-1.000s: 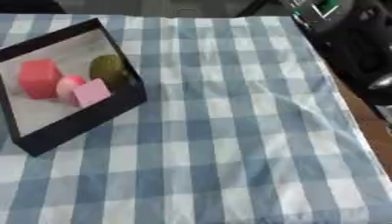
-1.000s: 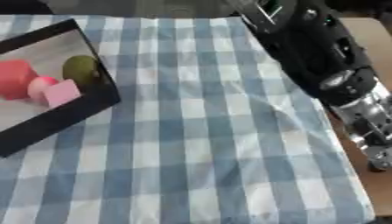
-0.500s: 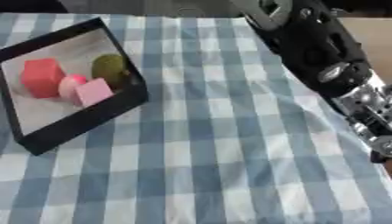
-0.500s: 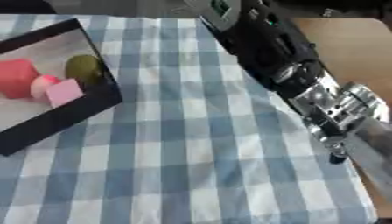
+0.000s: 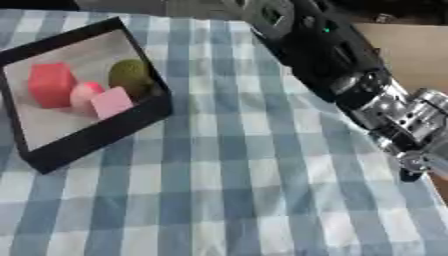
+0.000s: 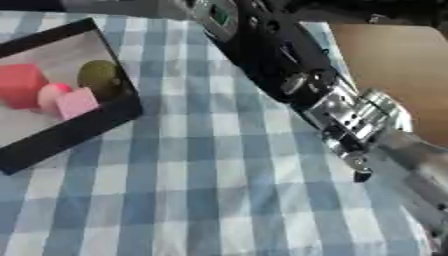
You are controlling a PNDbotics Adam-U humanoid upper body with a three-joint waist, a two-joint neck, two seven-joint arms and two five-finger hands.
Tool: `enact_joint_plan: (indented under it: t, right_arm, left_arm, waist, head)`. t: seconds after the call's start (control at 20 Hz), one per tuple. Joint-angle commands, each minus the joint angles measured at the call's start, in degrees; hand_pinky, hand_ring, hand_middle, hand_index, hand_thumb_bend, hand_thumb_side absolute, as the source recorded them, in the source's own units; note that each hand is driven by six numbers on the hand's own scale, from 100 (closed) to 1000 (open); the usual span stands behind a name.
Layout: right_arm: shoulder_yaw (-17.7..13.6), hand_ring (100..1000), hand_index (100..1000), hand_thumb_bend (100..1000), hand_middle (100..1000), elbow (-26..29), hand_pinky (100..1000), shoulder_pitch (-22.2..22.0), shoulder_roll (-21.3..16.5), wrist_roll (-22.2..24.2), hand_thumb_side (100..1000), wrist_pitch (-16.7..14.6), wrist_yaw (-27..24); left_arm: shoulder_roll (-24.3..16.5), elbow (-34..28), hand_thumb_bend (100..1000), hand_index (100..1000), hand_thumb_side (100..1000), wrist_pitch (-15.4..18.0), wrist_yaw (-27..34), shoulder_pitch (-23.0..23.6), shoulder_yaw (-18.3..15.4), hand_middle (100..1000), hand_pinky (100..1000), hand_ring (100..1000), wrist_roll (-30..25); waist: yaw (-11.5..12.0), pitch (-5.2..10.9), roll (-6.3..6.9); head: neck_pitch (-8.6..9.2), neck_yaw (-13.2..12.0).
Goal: Pick up objects on the table and place them in the box.
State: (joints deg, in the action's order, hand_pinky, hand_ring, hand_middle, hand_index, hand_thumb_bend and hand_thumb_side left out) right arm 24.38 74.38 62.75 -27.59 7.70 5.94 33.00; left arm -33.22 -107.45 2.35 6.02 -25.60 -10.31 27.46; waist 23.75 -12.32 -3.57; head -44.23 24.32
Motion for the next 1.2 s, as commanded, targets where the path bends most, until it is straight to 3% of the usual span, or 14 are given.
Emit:
enact_joint_plan:
  t: [0.05, 0.4, 0.45, 0.5, 0.6, 1.05, 1.2]
  right_arm:
    - [0.23, 647, 652, 184, 480, -0.74, 842, 1.36, 0.38, -0.08, 100, -1.36, 1.63]
    - [0.89, 658, 663, 140, 488, -3.31, 846, 0.95, 3.26, 0.28, 100, -3.87, 3.96]
    - [0.90, 662, 667, 188, 490, -3.82, 848, 0.84, 3.62, 0.19, 100, -4.03, 4.28]
    - [0.84, 666, 671, 107, 495, -4.51, 850, 0.71, 4.00, 0.07, 100, -4.13, 4.68]
    - [0.71, 678, 682, 100, 508, -6.19, 856, 0.46, 4.79, -0.43, 100, -4.61, 5.99]
    - [1.59, 732, 733, 100, 570, -9.47, 861, -1.01, 6.96, 0.48, 100, -9.12, 11.08]
    - [1.80, 773, 787, 187, 627, -9.04, 849, -1.27, 7.00, 1.56, 100, -9.76, 11.83]
  left_arm:
    - [-1.39, -1.29, 100, 843, 755, -0.05, -0.18, -1.20, -0.26, 852, 859, 969, -0.24]
    - [-0.51, -1.43, 100, 844, 758, -0.46, 0.16, -2.04, 0.02, 853, 859, 971, -1.67]
    - [-0.34, -1.48, 100, 844, 758, -0.46, 0.29, -2.20, 0.08, 853, 859, 971, -1.80]
    - [-0.13, -1.52, 100, 844, 758, -0.46, 0.39, -2.40, 0.13, 853, 859, 971, -1.94]
    - [0.34, -1.59, 100, 844, 758, -0.48, 0.57, -2.92, 0.29, 853, 859, 971, -2.20]
    - [1.18, -1.42, 100, 844, 762, -0.60, 0.89, -3.80, 0.78, 854, 860, 974, -3.09]
    - [1.27, -1.38, 100, 844, 762, -0.60, 0.94, -3.90, 0.82, 854, 860, 975, -3.16]
  waist:
    - [0.74, -0.08, -0.43]
    - [3.34, -0.75, -0.52]
    - [3.63, -0.86, -0.48]
    - [3.93, -0.95, -0.44]
    - [4.46, -1.12, -0.38]
    - [4.81, -1.72, -0.63]
    - [4.87, -1.74, -0.74]
  head:
    - [0.11, 1.43]
    - [0.11, 4.32]
    - [0.11, 4.68]
    - [0.11, 4.98]
    - [0.11, 5.43]
    - [0.11, 6.30]
    - [0.11, 6.32]
